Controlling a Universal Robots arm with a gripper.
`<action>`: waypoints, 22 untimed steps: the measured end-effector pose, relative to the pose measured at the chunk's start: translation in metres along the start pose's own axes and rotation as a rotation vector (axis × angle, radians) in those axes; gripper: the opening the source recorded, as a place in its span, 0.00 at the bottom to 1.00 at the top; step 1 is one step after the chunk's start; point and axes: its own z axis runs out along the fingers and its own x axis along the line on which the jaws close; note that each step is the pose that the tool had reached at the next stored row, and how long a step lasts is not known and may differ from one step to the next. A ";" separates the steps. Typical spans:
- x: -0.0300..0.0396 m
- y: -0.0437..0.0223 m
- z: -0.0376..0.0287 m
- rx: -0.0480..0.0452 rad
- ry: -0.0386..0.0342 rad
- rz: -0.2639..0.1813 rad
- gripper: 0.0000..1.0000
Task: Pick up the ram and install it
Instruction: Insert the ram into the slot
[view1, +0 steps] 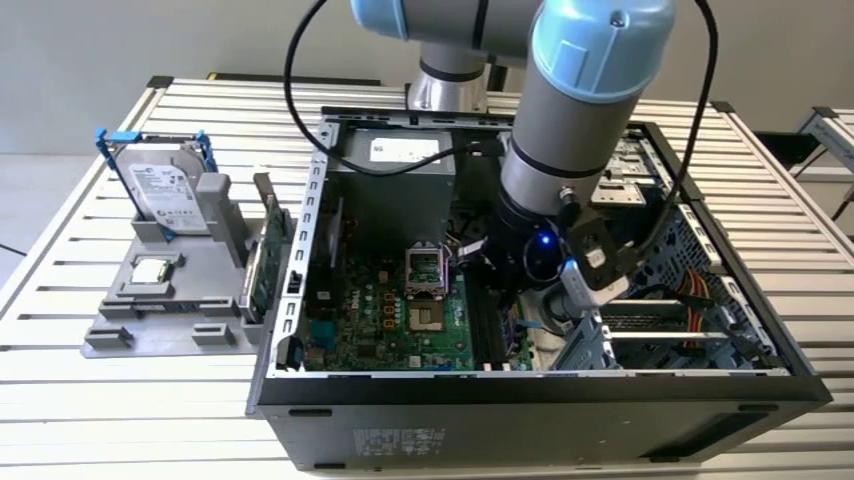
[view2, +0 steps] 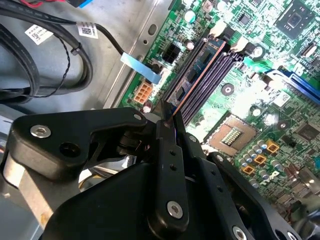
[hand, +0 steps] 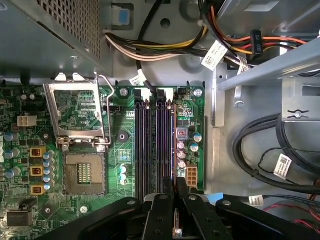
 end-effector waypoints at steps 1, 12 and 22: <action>0.0001 0.0000 0.0004 0.0001 0.0000 0.000 0.00; 0.0009 0.0000 0.0053 0.0002 0.0001 0.000 0.00; 0.0023 0.0002 0.0056 0.0002 0.0000 0.000 0.00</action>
